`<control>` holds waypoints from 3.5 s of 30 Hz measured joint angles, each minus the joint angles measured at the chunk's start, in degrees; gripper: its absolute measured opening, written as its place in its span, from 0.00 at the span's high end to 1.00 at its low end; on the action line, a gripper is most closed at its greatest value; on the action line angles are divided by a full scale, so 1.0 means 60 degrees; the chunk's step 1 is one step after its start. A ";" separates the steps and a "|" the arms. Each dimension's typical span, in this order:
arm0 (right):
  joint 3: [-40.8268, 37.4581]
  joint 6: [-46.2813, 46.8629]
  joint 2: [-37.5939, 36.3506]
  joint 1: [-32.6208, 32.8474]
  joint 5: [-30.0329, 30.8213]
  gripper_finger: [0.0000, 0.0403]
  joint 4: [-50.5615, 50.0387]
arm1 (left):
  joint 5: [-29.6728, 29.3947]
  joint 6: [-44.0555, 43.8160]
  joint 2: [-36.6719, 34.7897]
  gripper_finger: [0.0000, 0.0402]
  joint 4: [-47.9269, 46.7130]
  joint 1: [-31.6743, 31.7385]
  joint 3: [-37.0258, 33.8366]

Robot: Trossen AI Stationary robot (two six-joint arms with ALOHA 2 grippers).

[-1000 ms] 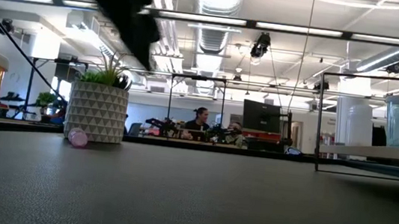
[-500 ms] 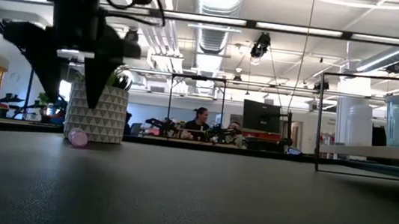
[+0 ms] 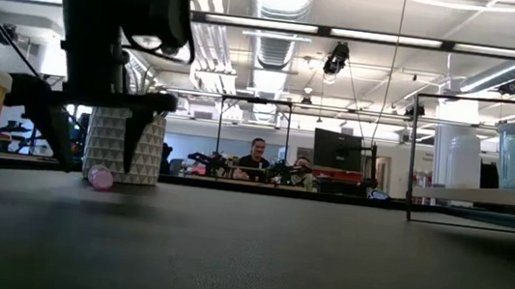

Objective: Pick and place medicine bottles onto shelf by color
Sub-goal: Put the pink pill bottle on the shelf aligned with the other pink pill bottles

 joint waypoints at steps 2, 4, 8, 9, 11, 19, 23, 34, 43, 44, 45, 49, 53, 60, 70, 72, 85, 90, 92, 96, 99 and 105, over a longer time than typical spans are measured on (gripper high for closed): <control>0.0000 -0.0198 -0.0177 0.0000 0.0024 0.31 0.0002 | 0.0002 -0.0213 0.0145 0.27 -0.0003 0.0078 -0.0046; 0.0000 -0.0330 -0.0338 0.0000 0.0131 0.31 0.0006 | 0.0004 -0.0348 0.0311 0.27 0.0080 0.0157 -0.0046; 0.0000 -0.0513 -0.0587 0.0000 0.0274 0.31 0.0004 | 0.0004 -0.0388 0.0578 0.31 0.0037 0.0240 -0.0010; 0.0000 -0.0549 -0.0629 0.0000 0.0308 0.31 0.0002 | 0.0004 -0.0388 0.0618 0.33 0.0042 0.0245 -0.0010; 0.0000 -0.0593 -0.0670 0.0000 0.0479 0.31 0.0006 | 0.0004 -0.0410 0.0692 0.38 0.0010 0.0241 -0.0010; 0.0000 -0.0757 -0.0645 0.0000 0.0510 0.31 0.0013 | 0.0011 -0.0273 0.0749 0.66 -0.0047 0.0238 -0.0007; 0.0000 -0.0753 -0.0636 0.0000 0.0582 0.31 0.0017 | 0.0009 0.0360 0.0749 0.78 0.0048 0.0236 0.0052; -0.0022 -0.0812 -0.0450 -0.0249 0.1271 0.31 0.0047 | 0.0415 0.5381 0.0391 0.81 0.2153 0.0193 0.0709; -0.0033 -0.2966 -0.0225 -0.1293 0.1233 0.31 0.2218 | 0.2648 1.1534 -0.0133 0.80 0.6476 0.0130 0.1622; -0.0033 -0.3375 -0.0207 -0.1418 0.1181 0.31 0.2708 | 0.2703 1.1947 -0.0133 0.80 0.6664 0.0136 0.1810; -0.0033 -0.3808 -0.0194 -0.1535 0.1019 0.31 0.3191 | 0.2756 1.2409 -0.0133 0.80 0.6788 0.0138 0.1992; -0.0051 -0.5261 -0.0046 -0.2097 0.0193 0.31 0.5015 | 0.2987 1.4407 -0.0133 0.80 0.6795 0.0088 0.2737; -0.0055 -0.6037 0.0210 -0.2514 -0.0457 0.31 0.5956 | 0.3020 1.5874 -0.0136 0.80 0.6741 -0.0006 0.3254; -0.0051 -0.7177 0.0868 -0.2999 -0.0619 0.31 0.6499 | 0.3004 1.7696 -0.0159 0.80 0.6750 -0.0333 0.3755; -0.0047 -0.7836 0.1443 -0.3709 -0.0512 0.31 0.6902 | 0.3056 1.8623 -0.0304 0.80 0.6752 -0.0432 0.3699; -0.0047 -0.7840 0.1500 -0.3794 -0.0510 0.31 0.6999 | 0.3060 1.8624 -0.0312 0.80 0.6753 -0.0440 0.3699; -0.0036 -0.8075 0.1768 -0.4000 -0.0587 0.38 0.7682 | 0.3002 1.8638 -0.0312 0.80 0.6878 -0.0429 0.3695; -0.0036 -0.7935 0.1768 -0.4090 -0.0588 0.43 0.7676 | 0.2988 1.8682 -0.0312 0.80 0.7196 -0.0429 0.3686; -0.0036 -0.7916 0.1768 -0.4095 -0.0589 0.45 0.7683 | 0.2979 1.8682 -0.0312 0.80 0.7328 -0.0429 0.3681; -0.0036 -0.7802 0.1768 -0.4095 -0.0590 0.48 0.7681 | 0.2973 1.8682 -0.0309 0.80 0.7337 -0.0429 0.3681; -0.0036 -0.7798 0.1768 -0.4095 -0.0589 0.51 0.7681 | 0.2951 1.8682 -0.0308 0.80 0.7338 -0.0429 0.3681; -0.0036 -0.7802 0.1768 -0.4091 -0.0598 0.63 0.7681 | 0.2890 1.8679 -0.0301 0.80 0.7342 -0.0429 0.3677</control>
